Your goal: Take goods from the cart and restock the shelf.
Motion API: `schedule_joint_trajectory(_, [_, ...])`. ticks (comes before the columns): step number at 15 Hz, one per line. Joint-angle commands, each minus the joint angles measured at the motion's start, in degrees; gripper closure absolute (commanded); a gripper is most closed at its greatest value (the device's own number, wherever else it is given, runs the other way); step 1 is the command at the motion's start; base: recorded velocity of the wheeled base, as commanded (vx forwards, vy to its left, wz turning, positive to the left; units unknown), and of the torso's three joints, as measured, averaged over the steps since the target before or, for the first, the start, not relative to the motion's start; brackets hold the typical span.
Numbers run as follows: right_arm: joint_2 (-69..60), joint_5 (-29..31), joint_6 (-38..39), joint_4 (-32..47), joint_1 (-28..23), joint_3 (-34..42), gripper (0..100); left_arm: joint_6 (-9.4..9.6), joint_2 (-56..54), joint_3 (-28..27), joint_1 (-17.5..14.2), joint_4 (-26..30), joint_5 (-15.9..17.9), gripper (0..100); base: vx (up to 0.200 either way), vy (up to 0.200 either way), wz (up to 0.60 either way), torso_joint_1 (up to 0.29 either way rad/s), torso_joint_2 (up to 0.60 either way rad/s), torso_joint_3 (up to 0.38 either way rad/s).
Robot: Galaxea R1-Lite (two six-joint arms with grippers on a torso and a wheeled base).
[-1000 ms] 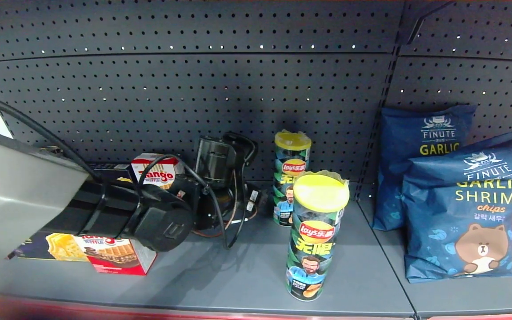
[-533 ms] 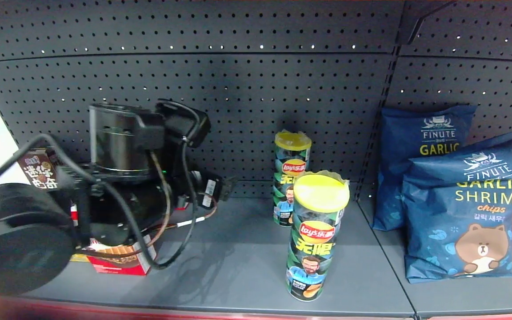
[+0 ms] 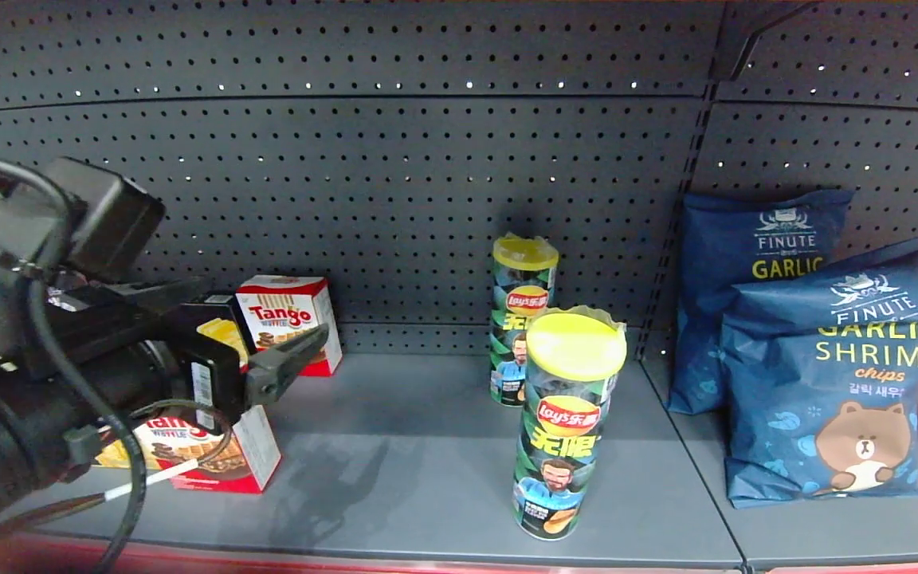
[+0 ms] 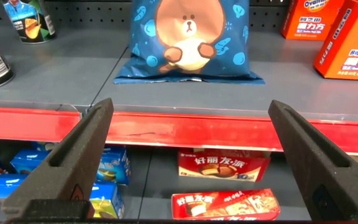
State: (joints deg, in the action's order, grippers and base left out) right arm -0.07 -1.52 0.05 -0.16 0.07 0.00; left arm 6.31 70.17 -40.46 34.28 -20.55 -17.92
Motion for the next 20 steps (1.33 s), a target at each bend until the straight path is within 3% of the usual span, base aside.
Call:
schedule_joint_trajectory(1, [0.07, 0.12, 0.13, -0.11, -0.07, 0.0, 0, 0.01, -6.18, 2.84, 0.26, -0.19, 0.08, 0, 0.0, 0.0, 0.0, 0.0, 0.0, 0.0])
schedule_joint_trajectory(2, [1.48, 1.0, 2.15, -0.9, 0.1, -4.22, 0, -0.25, -8.56, 4.43, -0.09, -0.1, 0.34, 0, 0.0, 0.0, 0.0, 0.0, 0.0, 0.0])
schedule_joint_trajectory(3, [13.43, 1.7, 6.54, -1.6, 0.54, -18.46, 0, -0.16, -9.79, 5.39, 0.0, -0.1, 0.43, 0, 0.0, 0.0, 0.0, 0.0, 0.0, 0.0])
schedule_joint_trajectory(4, [24.33, 1.26, 10.67, -1.69, 0.81, -26.98, 0, -0.25, -10.67, 6.1, 0.0, -0.1, 0.78, 0, 0.0, 0.0, 0.0, 0.0, 0.0, 0.0])
schedule_joint_trajectory(5, [26.97, -1.55, 9.18, -1.86, 1.68, -31.82, 0, -0.25, -10.75, 6.71, 0.09, -0.19, 1.13, 0, 0.0, 0.0, 0.0, 0.0, 0.0, 0.0])
schedule_joint_trajectory(7, [30.57, -9.64, 1.88, -1.69, 3.97, -30.76, 0, -0.25, -11.19, 7.15, 0.0, -0.28, 1.05, 0, 0.0, 0.0, 0.0, 0.0, 0.0, 0.0])
schedule_joint_trajectory(9, [36.37, -13.24, -4.09, -2.04, 6.78, -26.72, 0, -0.34, -11.46, 7.33, -0.44, -0.28, 1.05, 0, 0.0, 0.0, 0.0, 0.0, 0.0, 0.0])
schedule_joint_trajectory(14, [47.62, -9.02, -7.17, -7.49, 20.76, -22.5, 0, -0.16, -9.88, 6.71, -0.44, -0.36, 0.87, 0, 0.0, 0.0, 0.0, 0.0, 0.0, 0.0])
schedule_joint_trajectory(18, [55.8, -7.44, -6.2, -10.39, 26.12, -23.03, 0, 0.01, -7.42, 6.45, -0.44, -3.0, 0.87, 0, 0.0, 0.0, 0.0, 0.0, 0.0, 0.0])
schedule_joint_trajectory(20, [59.31, -5.42, -5.67, -10.48, 28.49, -23.55, 0, 1.33, -7.42, 6.36, -0.62, -3.0, 0.87, 0, 0.0, 0.0, 0.0, 0.0, 0.0, 0.0])
